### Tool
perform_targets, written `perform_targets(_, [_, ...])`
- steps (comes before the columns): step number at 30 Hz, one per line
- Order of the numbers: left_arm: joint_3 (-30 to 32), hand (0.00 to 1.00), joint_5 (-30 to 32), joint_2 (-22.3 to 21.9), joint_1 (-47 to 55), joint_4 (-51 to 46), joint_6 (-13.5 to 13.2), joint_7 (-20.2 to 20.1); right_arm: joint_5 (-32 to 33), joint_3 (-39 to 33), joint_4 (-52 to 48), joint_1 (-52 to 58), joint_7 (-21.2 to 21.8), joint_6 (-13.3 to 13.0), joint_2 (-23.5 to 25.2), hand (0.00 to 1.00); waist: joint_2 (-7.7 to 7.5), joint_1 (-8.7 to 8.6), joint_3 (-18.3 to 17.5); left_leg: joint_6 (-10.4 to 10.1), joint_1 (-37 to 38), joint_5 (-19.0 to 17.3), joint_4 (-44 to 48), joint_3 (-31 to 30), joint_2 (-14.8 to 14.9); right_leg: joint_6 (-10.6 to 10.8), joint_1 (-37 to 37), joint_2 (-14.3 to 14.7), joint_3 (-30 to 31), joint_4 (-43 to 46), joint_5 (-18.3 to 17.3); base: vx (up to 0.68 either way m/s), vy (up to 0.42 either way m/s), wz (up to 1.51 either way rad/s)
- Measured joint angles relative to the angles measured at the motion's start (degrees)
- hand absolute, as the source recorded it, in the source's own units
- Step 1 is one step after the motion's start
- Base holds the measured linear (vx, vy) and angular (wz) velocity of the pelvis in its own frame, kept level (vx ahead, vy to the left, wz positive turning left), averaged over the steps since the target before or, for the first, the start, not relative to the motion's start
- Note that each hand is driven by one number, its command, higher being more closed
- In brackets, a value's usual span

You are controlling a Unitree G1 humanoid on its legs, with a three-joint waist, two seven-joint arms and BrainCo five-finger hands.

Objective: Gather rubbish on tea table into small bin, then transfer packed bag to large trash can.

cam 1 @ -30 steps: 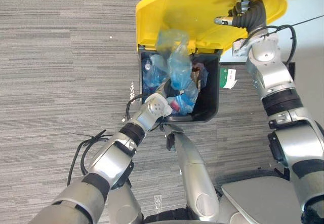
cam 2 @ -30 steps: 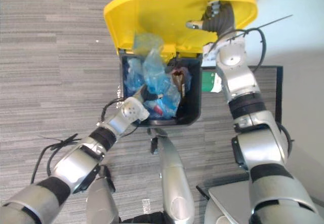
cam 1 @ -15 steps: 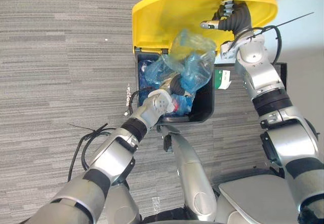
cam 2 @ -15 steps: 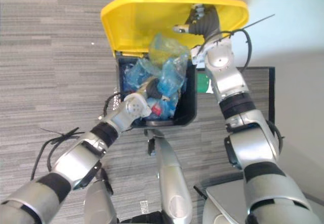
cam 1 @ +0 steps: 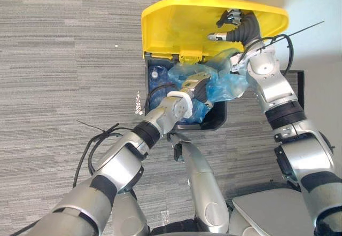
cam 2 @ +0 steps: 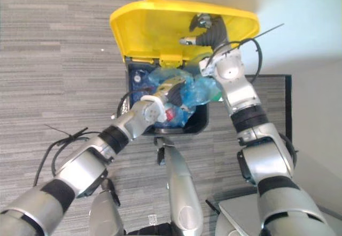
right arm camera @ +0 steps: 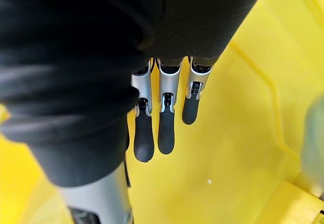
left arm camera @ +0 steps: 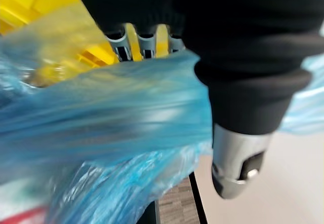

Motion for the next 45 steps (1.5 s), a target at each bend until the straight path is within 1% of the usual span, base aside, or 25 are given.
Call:
perform_targets(2, [-0.5,0.00,1.4,-0.4,0.0,-0.3,0.5,-1.5,0.0,-0.2,0.0,0.1,0.2,0.0,0.0,0.00,0.03,0.47,0.0,-0.1,0.0,0.1,0.0,-0.7,-0.4,0.0,0.0,-0.2,-0.1,0.4,0.0,-0.02,0.004,0.06])
perform_targets(5, [-0.9,0.00,2.9,-0.8,-0.3,-2.5,1.1,-2.3,-0.1,-0.5,0.0,0.4,0.6,0.0,-0.1,0.00,0.33,0.65,-0.1,0.0,-0.8,0.3,0.7,-1.6,-0.7,0.0,0.0,-0.8,-0.5,0.7,-0.1,-0.02,-0.001,0.12])
perform_targets(7, [-0.9,0.00,2.8,-1.3,-0.8,-4.4,1.1,-2.8,-0.2,-0.9,-0.2,1.1,0.7,0.0,-0.1,0.00,0.33,0.91,-0.1,0.0,-1.2,0.3,1.3,-2.3,-0.9,0.1,0.1,-1.2,-0.8,1.0,-0.2,-0.04,-0.008,0.17])
perform_targets(9, [-1.0,0.00,2.7,-2.3,-1.4,-7.1,1.0,-2.8,-1.3,-2.6,-0.3,2.6,1.1,0.0,-0.1,0.00,0.35,1.71,-0.1,0.0,-1.3,0.3,1.8,-2.8,-1.0,0.3,0.5,-1.6,-1.1,1.3,-0.3,-0.05,-0.014,0.15])
perform_targets(11, [-1.4,0.00,2.5,-2.3,-1.4,-8.3,1.2,-2.9,-2.2,-3.2,-0.7,3.9,1.2,0.0,-0.3,0.00,0.65,1.70,-0.1,0.1,-1.3,0.3,1.9,-4.0,-1.1,0.5,1.2,-1.9,-1.7,1.3,-0.4,-0.06,-0.024,0.20])
perform_targets(13, [-1.7,0.00,1.4,-2.2,-1.4,-9.2,1.2,-2.9,-2.3,-4.8,-2.8,5.6,1.3,0.0,-0.6,0.00,0.76,2.34,-0.1,0.3,-1.3,0.3,1.9,-4.2,-1.3,0.5,1.3,-2.0,-1.8,1.3,-0.4,-0.04,-0.026,0.10])
perform_targets(14, [-2.1,0.00,1.1,-1.9,-1.4,-9.6,1.3,-3.0,-2.3,-5.0,-2.9,6.0,1.3,0.0,-0.6,0.00,0.96,2.49,-0.1,0.4,-1.3,0.2,1.9,-4.3,-1.3,0.5,1.4,-2.1,-1.8,1.3,-0.4,-0.02,-0.023,0.05])
perform_targets(15, [-2.0,0.00,-0.2,-1.6,-1.3,-11.2,1.3,-2.9,-2.6,-5.4,-4.0,7.3,1.4,0.0,-1.6,0.00,1.81,3.01,-0.1,0.5,-1.3,0.4,1.9,-4.8,-1.4,0.5,1.6,-2.1,-2.1,1.3,-0.5,-0.01,-0.016,0.05])
perform_targets(16, [-2.0,0.00,-0.3,-1.6,-1.3,-11.7,1.3,-2.9,-2.7,-5.4,-4.3,7.6,1.4,0.0,-1.8,0.00,1.93,3.09,-0.1,0.5,-1.3,0.5,1.9,-4.8,-1.4,0.5,1.6,-2.2,-2.1,1.3,-0.5,0.00,-0.016,0.06])
perform_targets(18, [-1.9,0.00,-1.3,-0.3,-1.3,-15.0,1.5,-2.9,-3.3,-7.0,-4.9,8.9,1.8,-0.1,-2.4,0.00,2.60,3.61,-0.2,0.0,-1.3,0.8,1.9,-5.0,-1.4,0.6,1.9,-2.3,-2.3,1.3,-0.5,0.01,-0.006,0.06])
perform_targets(21, [-1.9,0.00,-3.2,2.7,-1.0,-21.1,1.3,-2.7,-4.3,-8.3,-4.9,10.8,1.9,-0.4,-3.2,0.00,2.72,4.31,-0.2,0.1,-1.3,1.1,1.9,-5.1,-1.8,0.5,2.2,-2.8,-2.5,1.3,-0.4,0.00,-0.003,0.08])
perform_targets(24, [-1.5,0.00,-6.2,6.3,2.2,-28.1,-0.4,-2.6,-4.4,-9.5,-5.0,14.3,2.1,-1.3,-3.7,0.00,3.17,5.21,-0.3,0.2,-0.5,1.1,1.9,-5.9,-1.7,0.4,3.7,-3.0,-3.3,1.3,-0.7,0.00,-0.005,0.12])
perform_targets(25, [-0.7,0.00,-7.3,7.4,5.2,-31.4,-1.3,-2.6,-4.4,-9.6,-5.5,16.4,2.1,-1.8,-4.5,0.00,3.99,5.44,-0.8,0.2,-0.5,1.1,1.9,-6.3,-1.7,0.4,4.1,-3.2,-3.6,1.3,-0.8,0.01,0.007,0.15])
perform_targets(26, [0.9,0.00,-9.3,8.1,9.0,-34.5,-2.5,-2.4,-4.4,-10.6,-7.0,19.0,2.2,-2.1,-5.2,0.00,4.78,6.35,-1.3,0.2,-0.5,1.1,1.9,-6.4,-1.8,0.5,4.2,-3.4,-3.7,1.3,-0.9,0.02,0.012,0.11])
perform_targets(27, [2.1,0.00,-11.4,9.0,12.2,-36.6,-3.2,-1.9,-4.4,-11.7,-7.5,20.5,2.2,-2.5,-5.3,0.00,5.22,6.81,-1.5,0.2,-0.4,1.1,1.9,-6.4,-1.8,0.6,4.2,-3.4,-3.8,1.3,-0.9,0.02,0.007,0.08])
perform_targets(28, [4.6,0.00,-14.9,10.6,18.0,-40.1,-4.3,-1.5,-4.4,-12.2,-8.0,22.5,2.3,-2.6,-5.4,0.00,5.71,7.14,-1.7,0.2,-0.4,1.1,1.9,-6.7,-1.8,0.7,4.6,-3.5,-4.1,1.3,-1.1,0.02,0.001,0.11])
perform_targets(30, [10.2,0.00,-19.8,12.8,28.4,-44.9,-5.3,-1.4,-4.4,-13.6,-9.4,26.9,2.6,-2.9,-5.5,0.00,5.86,7.66,-1.8,0.3,0.4,1.2,1.9,-7.1,-1.6,0.7,5.8,-3.5,-4.7,1.3,-1.4,0.01,-0.005,0.13])
perform_targets(32, [17.4,0.00,-27.0,14.2,40.2,-47.0,-6.4,-1.7,-4.5,-15.6,-10.0,32.7,3.0,-3.0,-5.5,0.00,5.98,8.50,-2.3,1.0,1.6,0.8,1.9,-7.2,-1.5,1.3,7.5,-3.7,-5.1,1.0,-2.0,-0.01,0.004,0.11])
perform_targets(34, [22.9,0.00,-31.7,14.3,48.2,-46.9,-6.6,-1.8,-4.6,-16.4,-11.7,38.1,3.4,-3.2,-5.1,0.00,6.13,9.62,-4.1,2.1,1.4,0.3,1.7,-7.3,-1.6,1.8,7.9,-3.6,-5.1,0.0,-2.0,-0.01,0.017,0.10])
perform_targets(35, [24.9,0.00,-33.2,14.4,50.8,-46.7,-6.6,-1.9,-5.1,-16.7,-11.7,39.8,3.5,-3.5,-4.5,0.00,6.10,10.06,-4.9,2.2,1.4,0.3,1.7,-7.4,-1.6,1.8,8.0,-3.7,-5.1,-0.1,-2.0,0.02,0.032,0.09])
perform_targets(36, [28.9,0.00,-36.3,14.4,56.1,-45.7,-6.6,-2.7,-6.9,-18.1,-11.7,43.5,3.7,-3.6,-1.8,0.00,6.07,11.15,-7.4,2.5,1.4,0.3,1.3,-7.5,-1.7,1.8,8.0,-3.8,-5.1,-0.1,-2.0,0.03,0.027,0.07])
perform_targets(38, [31.4,0.00,-36.9,14.5,59.3,-44.8,-6.6,-3.2,-8.4,-18.4,-11.8,45.1,3.9,-3.6,-0.3,0.00,6.01,11.33,-8.7,2.3,1.5,0.8,1.1,-7.6,-1.8,1.7,8.1,-4.0,-5.2,0.0,-1.9,0.06,0.031,0.09])
perform_targets(40, [33.9,0.00,-37.9,15.1,62.0,-42.6,-6.4,-4.9,-10.9,-18.4,-11.7,45.9,4.6,-3.6,0.3,0.00,5.97,11.66,-9.3,2.4,2.0,1.2,1.0,-7.8,-2.4,1.7,8.5,-4.8,-5.4,0.9,-2.1,0.05,0.034,0.12])
perform_targets(42, [34.2,0.00,-37.7,15.6,62.8,-40.5,-6.3,-5.9,-11.3,-18.4,-11.7,46.0,4.9,-3.6,0.8,0.00,5.98,11.82,-9.3,2.6,2.9,1.4,1.1,-7.8,-2.4,1.6,9.7,-4.8,-5.3,0.9,-2.1,0.01,0.023,0.07])
perform_targets(45, [34.9,0.00,-36.3,15.6,63.1,-35.5,-6.1,-6.5,-11.3,-18.4,-11.7,46.6,5.4,-3.7,2.5,0.00,5.18,12.09,-9.9,3.0,3.4,1.6,1.1,-7.5,-2.3,1.6,10.1,-4.8,-4.6,0.9,-2.2,-0.02,-0.001,0.04])
